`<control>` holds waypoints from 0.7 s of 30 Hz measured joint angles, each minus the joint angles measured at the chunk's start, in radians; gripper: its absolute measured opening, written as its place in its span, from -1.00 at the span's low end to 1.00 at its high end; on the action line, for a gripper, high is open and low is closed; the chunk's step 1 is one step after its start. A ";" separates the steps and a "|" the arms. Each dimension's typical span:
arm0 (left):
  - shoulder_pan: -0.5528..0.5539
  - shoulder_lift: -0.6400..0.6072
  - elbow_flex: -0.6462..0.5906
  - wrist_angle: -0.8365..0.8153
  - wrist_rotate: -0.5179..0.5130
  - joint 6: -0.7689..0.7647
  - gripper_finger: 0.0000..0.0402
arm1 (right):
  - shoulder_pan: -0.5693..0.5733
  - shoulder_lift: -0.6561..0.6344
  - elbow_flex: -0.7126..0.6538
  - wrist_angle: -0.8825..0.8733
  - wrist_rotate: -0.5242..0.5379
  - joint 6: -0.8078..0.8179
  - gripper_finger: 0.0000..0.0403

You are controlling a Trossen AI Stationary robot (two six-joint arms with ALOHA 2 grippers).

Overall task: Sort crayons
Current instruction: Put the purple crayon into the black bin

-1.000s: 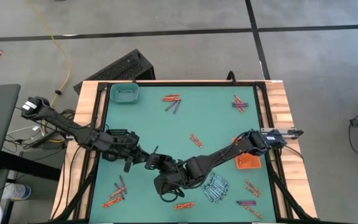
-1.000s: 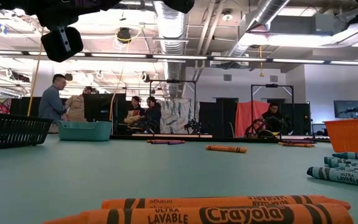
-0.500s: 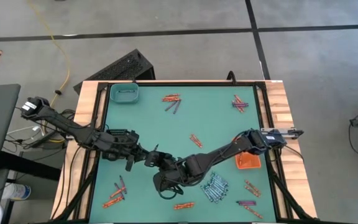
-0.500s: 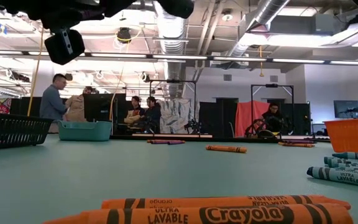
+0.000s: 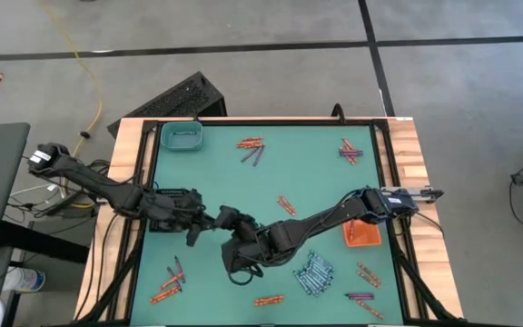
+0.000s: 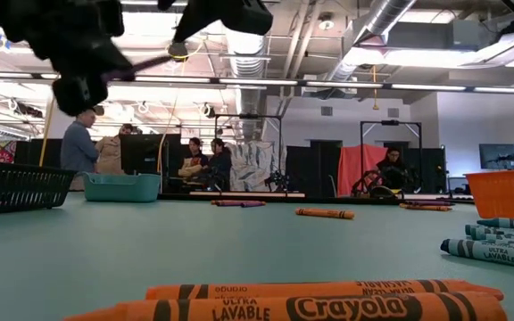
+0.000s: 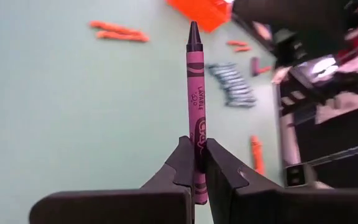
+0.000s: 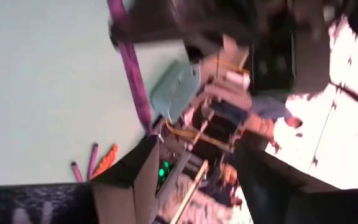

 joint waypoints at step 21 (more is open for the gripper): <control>-0.105 -0.274 0.137 -1.046 -0.152 -0.400 -1.00 | -0.050 0.000 0.000 -0.511 -0.017 0.592 0.00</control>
